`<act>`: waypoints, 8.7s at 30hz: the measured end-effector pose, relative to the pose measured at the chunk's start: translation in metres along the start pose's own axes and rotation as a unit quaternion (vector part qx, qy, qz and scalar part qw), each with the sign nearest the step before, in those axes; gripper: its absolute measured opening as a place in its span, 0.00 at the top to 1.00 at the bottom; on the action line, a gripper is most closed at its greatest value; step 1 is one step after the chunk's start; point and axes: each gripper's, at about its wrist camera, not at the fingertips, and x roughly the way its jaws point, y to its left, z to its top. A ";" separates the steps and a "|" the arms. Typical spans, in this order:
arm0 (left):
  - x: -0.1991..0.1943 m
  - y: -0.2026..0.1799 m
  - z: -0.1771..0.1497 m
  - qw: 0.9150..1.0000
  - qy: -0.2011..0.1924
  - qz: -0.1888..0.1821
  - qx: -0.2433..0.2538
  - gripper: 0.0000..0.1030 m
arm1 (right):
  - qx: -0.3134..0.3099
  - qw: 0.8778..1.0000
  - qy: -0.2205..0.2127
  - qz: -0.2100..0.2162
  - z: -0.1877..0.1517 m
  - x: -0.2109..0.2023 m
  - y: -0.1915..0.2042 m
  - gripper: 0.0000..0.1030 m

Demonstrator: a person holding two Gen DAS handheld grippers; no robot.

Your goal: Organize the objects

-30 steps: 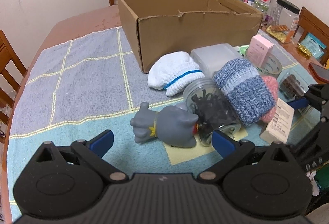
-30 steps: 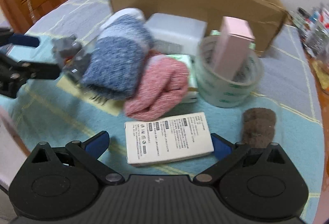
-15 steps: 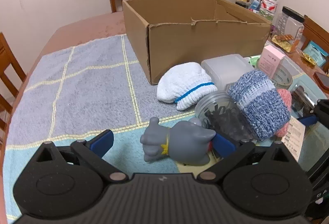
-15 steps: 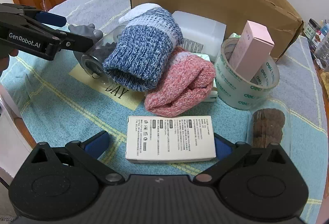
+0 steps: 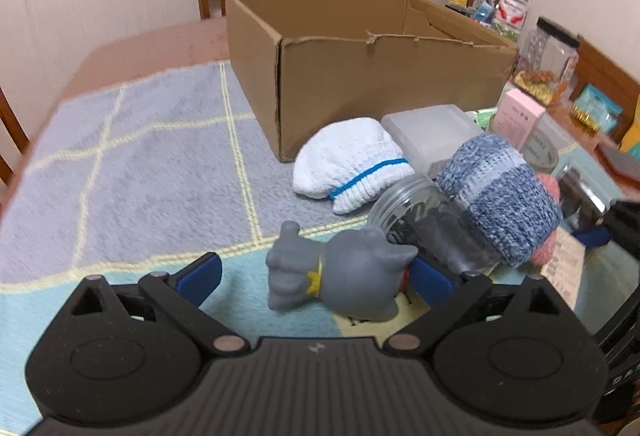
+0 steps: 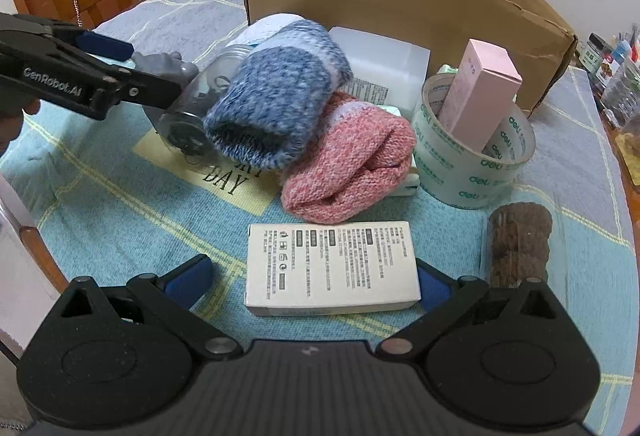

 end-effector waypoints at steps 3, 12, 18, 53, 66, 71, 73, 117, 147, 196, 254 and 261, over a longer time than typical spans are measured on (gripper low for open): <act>0.004 0.008 -0.001 0.999 0.001 -0.029 -0.022 0.12 | 0.001 1.000 0.002 -0.001 0.002 0.001 0.000 0.00; -0.003 0.009 0.004 0.999 -0.006 -0.027 0.024 0.32 | 0.008 1.000 0.001 -0.005 0.001 0.002 0.002 0.00; -0.004 0.027 0.006 0.999 -0.006 -0.007 0.037 0.29 | 0.009 1.000 0.001 -0.006 0.001 0.001 0.000 0.00; 0.021 0.031 0.006 1.000 -0.005 -0.001 -0.001 0.29 | 0.019 1.000 0.017 -0.013 0.002 -0.013 -0.003 0.11; 0.004 0.033 0.024 1.000 0.020 0.011 -0.004 0.30 | 0.041 0.998 0.039 -0.020 0.012 -0.030 -0.016 0.19; -0.016 0.026 0.042 0.999 0.021 0.017 0.029 0.30 | 0.041 0.998 0.036 -0.020 0.024 -0.047 -0.026 0.19; -0.024 0.023 0.052 0.999 0.018 0.012 0.041 0.30 | 0.041 0.998 0.031 -0.019 0.031 -0.055 -0.030 0.19; 0.013 -0.011 0.222 0.996 -0.054 0.051 0.052 0.02 | -0.030 0.995 -0.100 -0.005 0.214 -0.051 -0.086 0.00; -0.011 -0.022 0.029 0.995 0.029 0.094 0.031 0.01 | -0.007 0.997 -0.061 -0.039 0.069 -0.045 -0.026 0.00; -0.009 0.044 0.001 0.988 0.066 0.135 -0.036 0.01 | -0.027 0.998 -0.034 -0.037 0.035 -0.042 -0.019 0.00; 0.004 0.035 0.019 0.998 0.053 0.033 0.028 0.02 | 0.036 0.999 0.003 0.001 0.036 -0.029 0.045 0.00; 0.004 0.031 0.020 0.998 0.049 0.033 0.029 0.02 | 0.035 0.999 0.034 -0.024 0.023 0.002 0.044 0.00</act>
